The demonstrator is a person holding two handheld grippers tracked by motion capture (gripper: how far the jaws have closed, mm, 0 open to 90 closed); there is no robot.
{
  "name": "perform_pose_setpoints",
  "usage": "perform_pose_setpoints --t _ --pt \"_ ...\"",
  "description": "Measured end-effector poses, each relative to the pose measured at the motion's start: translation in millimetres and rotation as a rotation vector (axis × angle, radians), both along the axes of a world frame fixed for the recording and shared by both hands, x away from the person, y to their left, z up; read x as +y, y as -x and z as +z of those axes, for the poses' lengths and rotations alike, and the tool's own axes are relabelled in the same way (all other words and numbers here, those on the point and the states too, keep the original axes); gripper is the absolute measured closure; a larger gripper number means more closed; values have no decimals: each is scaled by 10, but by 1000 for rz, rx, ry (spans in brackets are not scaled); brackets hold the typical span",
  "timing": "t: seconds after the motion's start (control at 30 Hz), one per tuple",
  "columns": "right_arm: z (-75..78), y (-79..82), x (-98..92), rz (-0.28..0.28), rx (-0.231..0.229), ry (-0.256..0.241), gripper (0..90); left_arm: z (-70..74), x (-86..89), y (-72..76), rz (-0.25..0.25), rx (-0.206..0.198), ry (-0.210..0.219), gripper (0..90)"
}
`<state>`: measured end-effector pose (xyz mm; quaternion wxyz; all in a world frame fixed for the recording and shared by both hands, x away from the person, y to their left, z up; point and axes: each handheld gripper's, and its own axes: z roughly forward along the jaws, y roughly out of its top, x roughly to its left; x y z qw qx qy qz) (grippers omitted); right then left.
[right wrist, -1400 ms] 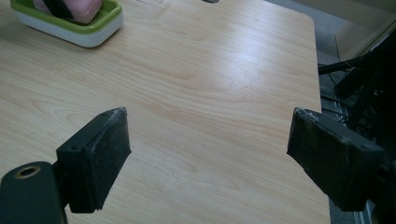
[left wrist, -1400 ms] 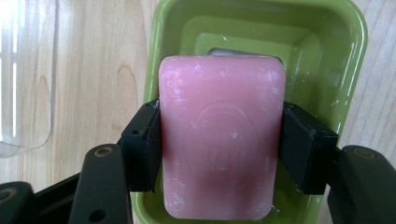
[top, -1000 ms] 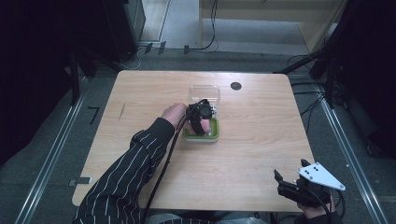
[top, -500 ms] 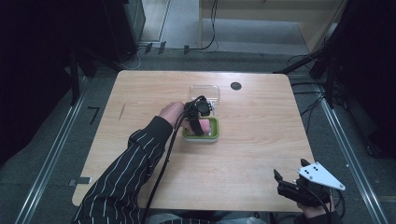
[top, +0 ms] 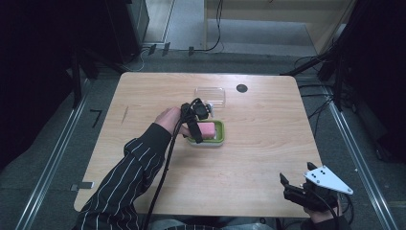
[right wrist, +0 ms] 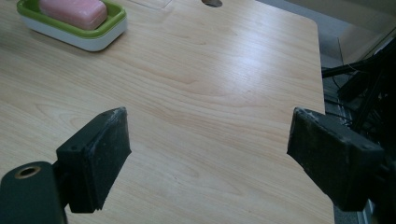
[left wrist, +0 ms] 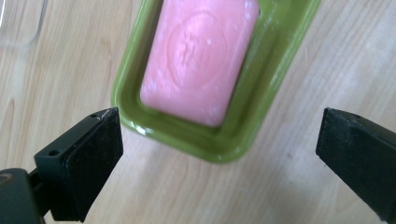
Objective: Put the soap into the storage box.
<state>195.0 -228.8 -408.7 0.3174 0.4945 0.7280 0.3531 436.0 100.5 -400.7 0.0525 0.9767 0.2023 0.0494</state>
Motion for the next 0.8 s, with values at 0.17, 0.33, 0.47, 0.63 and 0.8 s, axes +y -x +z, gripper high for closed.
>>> perform_pose_setpoints --t 0.17,0.33,0.47,0.63,0.8 --pt "0 -5 1 7 -2 2 135 53 115 121 50 -24 4 11" --pt "1 -5 5 6 -2 3 135 73 239 282 105 -28 2 11" --pt "1 -6 7 7 -2 3 135 76 360 422 144 -40 -2 10" --pt "2 -6 7 8 -4 0 135 68 504 593 193 -54 14 10" --pt "2 -8 9 9 -3 0 134 49 633 736 230 -60 16 10"
